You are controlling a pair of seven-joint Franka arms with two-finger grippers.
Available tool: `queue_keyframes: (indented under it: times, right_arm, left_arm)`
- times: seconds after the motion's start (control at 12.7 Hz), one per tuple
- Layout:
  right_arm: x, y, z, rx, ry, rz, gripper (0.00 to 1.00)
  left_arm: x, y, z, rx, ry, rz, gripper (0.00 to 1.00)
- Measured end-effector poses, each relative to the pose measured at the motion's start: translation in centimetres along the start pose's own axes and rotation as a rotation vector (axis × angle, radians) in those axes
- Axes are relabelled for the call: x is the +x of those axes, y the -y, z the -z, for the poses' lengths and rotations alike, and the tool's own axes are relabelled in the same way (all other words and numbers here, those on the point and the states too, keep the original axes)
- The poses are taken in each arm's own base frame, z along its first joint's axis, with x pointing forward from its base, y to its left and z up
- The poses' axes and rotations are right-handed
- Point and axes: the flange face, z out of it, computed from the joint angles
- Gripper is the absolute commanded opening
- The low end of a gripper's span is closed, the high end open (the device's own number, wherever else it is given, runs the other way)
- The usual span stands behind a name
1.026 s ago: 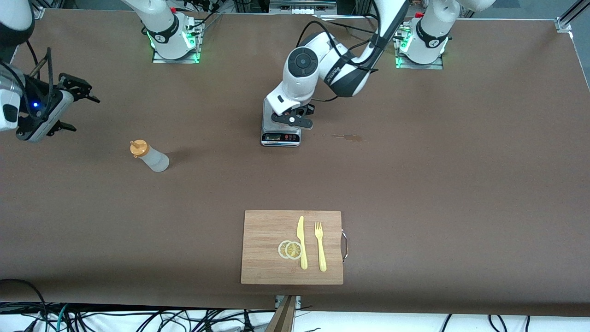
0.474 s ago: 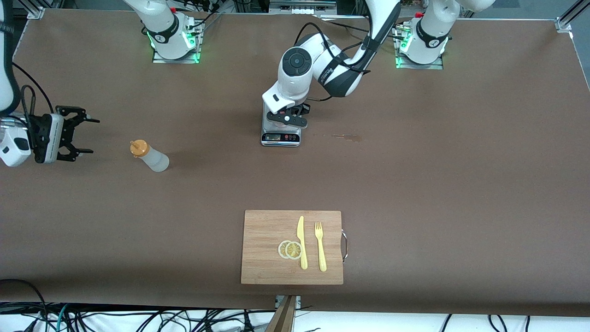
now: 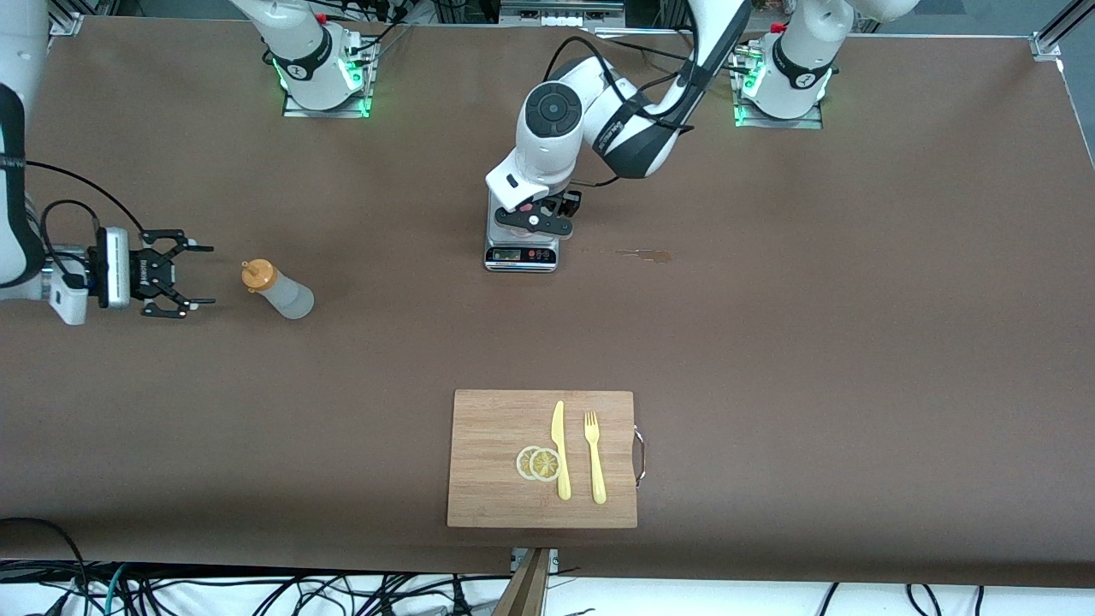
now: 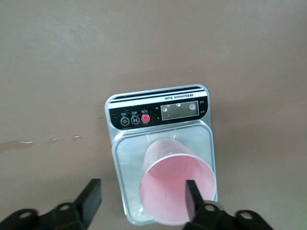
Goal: Add sauce to pink cup with both arms
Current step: 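Grasp the sauce bottle with the right gripper while the left gripper withdraws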
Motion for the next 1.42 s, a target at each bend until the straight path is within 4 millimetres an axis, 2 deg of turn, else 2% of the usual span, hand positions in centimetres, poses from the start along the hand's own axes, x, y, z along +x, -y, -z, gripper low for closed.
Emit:
queue_keyframes:
  times: [0.16, 0.32, 0.47, 0.63, 0.79, 0.87, 0.95, 1.11, 1.18, 1.26, 1.42]
  right_arm:
    - [-1.7, -0.6, -2.8, -0.007, -0.108, 0.091, 1.00]
    - [-2.4, -0.8, -5.2, 0.008, -0.205, 0.139, 1.00]
    - [-2.4, -1.3, -7.6, 0.019, -0.264, 0.168, 1.00]
    - [-2.0, -1.6, -9.8, 0.023, -0.312, 0.198, 1.00]
    - [-1.6, -1.4, -11.7, 0.033, -0.350, 0.227, 1.00]
    - [-1.4, -1.1, -12.3, 0.038, -0.373, 0.237, 1.00]
    - [-1.3, -0.9, -12.8, 0.043, -0.389, 0.243, 0.92]
    - [-1.0, -0.9, -13.3, 0.048, -0.407, 0.248, 0.37]
    - [-0.8, -0.9, -13.4, 0.050, -0.413, 0.250, 0.21]
    - [-0.6, -1.0, -13.6, 0.051, -0.418, 0.254, 0.17]
    - [0.9, -1.7, -14.0, 0.052, -0.422, 0.271, 0.17]
  left_arm:
    - [1.2, 1.4, 5.2, -0.007, 0.000, 0.028, 1.00]
    - [3.4, 5.1, 10.7, -0.023, -0.034, 0.093, 1.00]
    - [6.1, 11.1, 16.3, -0.054, -0.073, 0.192, 1.00]
    - [8.0, 18.7, 21.4, -0.078, -0.090, 0.301, 1.00]
    - [9.0, 26.0, 24.9, -0.075, -0.066, 0.323, 1.00]
    - [9.3, 29.5, 25.9, -0.063, -0.056, 0.297, 1.00]
    - [9.6, 32.8, 26.7, -0.035, -0.055, 0.261, 1.00]
    - [9.8, 38.6, 28.2, 0.011, -0.052, 0.209, 1.00]
    - [9.6, 40.9, 28.8, 0.016, -0.046, 0.192, 1.00]
    - [9.0, 43.1, 29.5, 0.017, -0.033, 0.174, 1.00]
    - [7.9, 46.6, 30.7, 0.013, -0.014, 0.158, 1.00]
